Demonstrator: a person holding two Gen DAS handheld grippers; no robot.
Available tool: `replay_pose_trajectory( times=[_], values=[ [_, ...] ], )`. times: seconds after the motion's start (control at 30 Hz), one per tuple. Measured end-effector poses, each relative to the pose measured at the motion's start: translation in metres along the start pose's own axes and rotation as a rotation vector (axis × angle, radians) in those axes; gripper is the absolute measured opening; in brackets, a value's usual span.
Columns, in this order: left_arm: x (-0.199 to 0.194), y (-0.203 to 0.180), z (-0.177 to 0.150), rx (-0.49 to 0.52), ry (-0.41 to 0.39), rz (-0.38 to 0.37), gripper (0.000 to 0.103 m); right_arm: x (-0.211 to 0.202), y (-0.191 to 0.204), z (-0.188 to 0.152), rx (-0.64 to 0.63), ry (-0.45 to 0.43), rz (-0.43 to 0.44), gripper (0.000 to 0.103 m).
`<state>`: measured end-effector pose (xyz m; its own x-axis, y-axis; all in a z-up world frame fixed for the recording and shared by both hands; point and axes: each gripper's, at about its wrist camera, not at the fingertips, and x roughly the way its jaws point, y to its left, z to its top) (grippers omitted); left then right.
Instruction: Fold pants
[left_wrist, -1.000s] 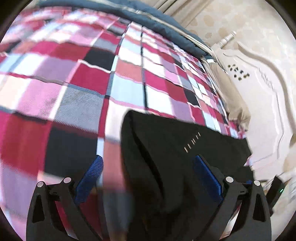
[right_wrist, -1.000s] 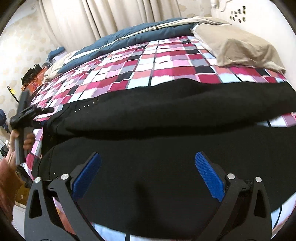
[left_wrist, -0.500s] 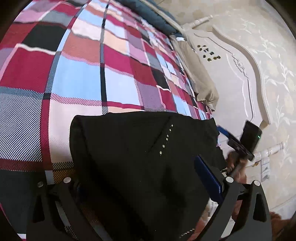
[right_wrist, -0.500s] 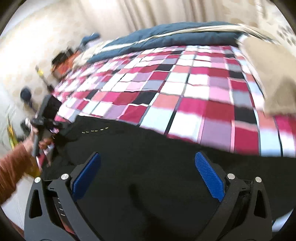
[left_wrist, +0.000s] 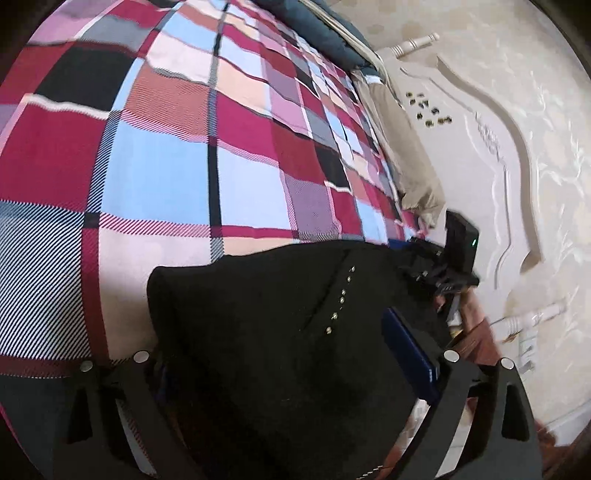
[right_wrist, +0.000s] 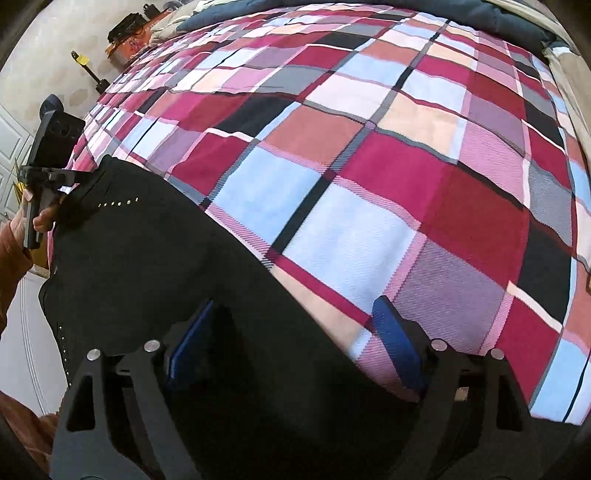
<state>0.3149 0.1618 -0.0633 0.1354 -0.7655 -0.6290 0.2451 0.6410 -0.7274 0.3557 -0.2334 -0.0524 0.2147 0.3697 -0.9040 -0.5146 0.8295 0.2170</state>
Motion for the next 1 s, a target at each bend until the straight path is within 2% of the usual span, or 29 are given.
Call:
replay_pose_trajectory(
  times=[0.03,0.1,0.17,0.27,0.3,0.33,0.37,0.4,0.43,0.47,0.57,0.6,0.73,0.87,1.0],
  values=[
    [0.003,-0.005,0.001,0.021,0.011,0.028,0.094,-0.001,0.0,0.001,0.0,0.001,0.002,0.083],
    [0.005,-0.006,0.002,0.019,0.023,0.035,0.098,-0.001,-0.001,0.002,0.004,0.004,0.001,0.08],
    [0.007,-0.006,0.006,0.025,0.051,0.046,0.098,-0.001,-0.003,0.003,0.008,0.009,-0.004,0.077],
    [0.004,-0.001,0.009,-0.012,0.065,0.021,0.097,-0.002,-0.006,0.004,0.02,0.012,-0.018,0.058],
    [0.003,0.001,0.009,-0.021,0.06,0.021,0.091,-0.004,-0.011,0.004,0.041,0.011,-0.01,0.048],
    [-0.001,0.002,0.007,-0.011,0.045,0.069,0.06,-0.004,-0.013,0.005,0.054,0.014,0.003,0.038],
    [-0.004,0.002,0.007,0.006,0.031,0.158,0.04,-0.005,-0.015,0.004,0.06,0.014,0.015,0.032],
    [-0.005,0.005,0.007,-0.004,0.028,0.185,0.015,-0.006,-0.015,0.004,0.063,0.017,0.025,0.023],
    [-0.005,0.013,0.006,-0.047,0.031,0.149,0.012,-0.008,-0.013,0.004,0.062,0.017,0.047,0.01],
    [-0.006,0.019,0.005,-0.077,0.029,0.126,0.011,-0.009,-0.009,0.004,0.053,0.016,0.066,0.007],
    [-0.009,0.012,0.002,-0.032,0.004,0.138,0.008,-0.016,0.007,0.003,0.012,0.004,0.003,0.007],
    [-0.011,0.007,0.002,-0.002,-0.007,0.146,0.008,-0.023,0.012,0.002,0.004,-0.016,-0.019,0.007],
    [-0.029,-0.019,0.001,0.064,-0.082,0.078,0.008,-0.063,0.034,-0.008,-0.024,-0.134,-0.089,0.007],
    [-0.054,-0.05,-0.012,0.128,-0.155,0.002,0.008,-0.107,0.069,-0.038,-0.068,-0.269,-0.184,0.007],
    [-0.067,-0.078,-0.049,0.179,-0.183,-0.044,0.008,-0.136,0.12,-0.095,-0.119,-0.38,-0.271,0.007]
  ],
)
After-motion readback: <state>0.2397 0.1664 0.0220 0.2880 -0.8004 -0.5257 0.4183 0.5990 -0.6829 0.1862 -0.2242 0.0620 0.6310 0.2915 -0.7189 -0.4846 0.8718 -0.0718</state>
